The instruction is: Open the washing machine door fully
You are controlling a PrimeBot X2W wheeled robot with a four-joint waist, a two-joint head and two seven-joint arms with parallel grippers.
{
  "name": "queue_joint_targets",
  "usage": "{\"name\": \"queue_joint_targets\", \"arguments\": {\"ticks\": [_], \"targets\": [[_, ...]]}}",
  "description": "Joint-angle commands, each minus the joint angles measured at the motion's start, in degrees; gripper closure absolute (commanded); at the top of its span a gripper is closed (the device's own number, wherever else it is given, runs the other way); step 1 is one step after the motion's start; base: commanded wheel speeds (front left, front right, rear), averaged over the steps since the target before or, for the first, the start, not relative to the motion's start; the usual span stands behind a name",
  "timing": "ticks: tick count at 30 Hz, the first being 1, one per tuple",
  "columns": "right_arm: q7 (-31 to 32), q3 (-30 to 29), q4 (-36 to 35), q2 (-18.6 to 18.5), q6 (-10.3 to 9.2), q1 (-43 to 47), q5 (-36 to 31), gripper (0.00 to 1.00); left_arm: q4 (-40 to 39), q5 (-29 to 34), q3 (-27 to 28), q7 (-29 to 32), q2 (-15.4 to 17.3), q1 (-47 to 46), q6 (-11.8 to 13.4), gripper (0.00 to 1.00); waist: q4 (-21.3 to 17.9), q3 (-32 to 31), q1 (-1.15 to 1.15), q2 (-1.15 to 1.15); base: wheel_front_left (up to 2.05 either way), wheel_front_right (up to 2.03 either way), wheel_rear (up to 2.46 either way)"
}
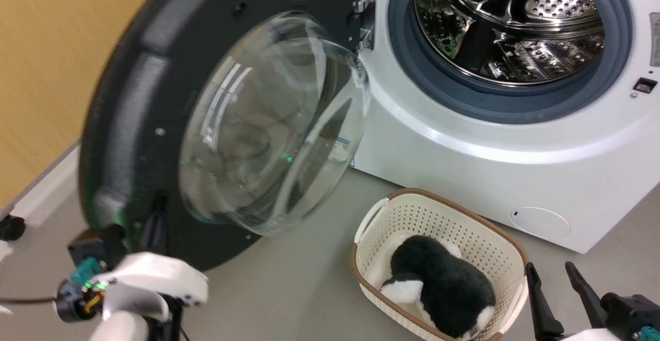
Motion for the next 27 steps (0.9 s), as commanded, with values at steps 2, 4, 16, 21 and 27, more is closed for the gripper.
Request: {"name": "queue_joint_targets", "arguments": {"ticks": [2,4,16,21,27], "targets": [[0.1,-0.1,-0.1,0.1,0.03,-1.2,-0.2,0.00,4.1,-1.2,1.7,-1.6,0.9,-3.1,-1.3,1.00,-0.5,0.1,0.00,0.00,0.00,0.00,0.00],[0.2,0.0,0.0,0.1,0.03,-1.5,0.0,0.00,8.0,-2.3,2.9,-2.4,1.1,-5.2,-2.5,1.00,-0.9,0.2,0.00,0.00,0.00,0.00,0.00],[-0.5,0.4,0.2,0.1,0.03,-2.6,-0.2,0.00,27.5,-4.6,7.4,-6.7,1.4,-13.8,-7.8,1.00,-3.3,1.3,0.00,0.00,0.00,0.00,0.00],[-1.2,0.2,0.8,0.1,0.03,-2.5,0.3,0.00,30.5,-3.1,8.9,-7.2,0.5,-14.4,-9.2,1.00,-3.5,1.0,0.00,0.00,0.00,0.00,0.00],[-2.3,0.5,1.7,0.1,0.03,-2.4,1.1,0.00,25.9,1.6,12.3,-7.2,-1.3,-9.7,-8.5,1.00,-3.9,-0.2,0.00,0.00,0.00,0.00,0.00]]}}
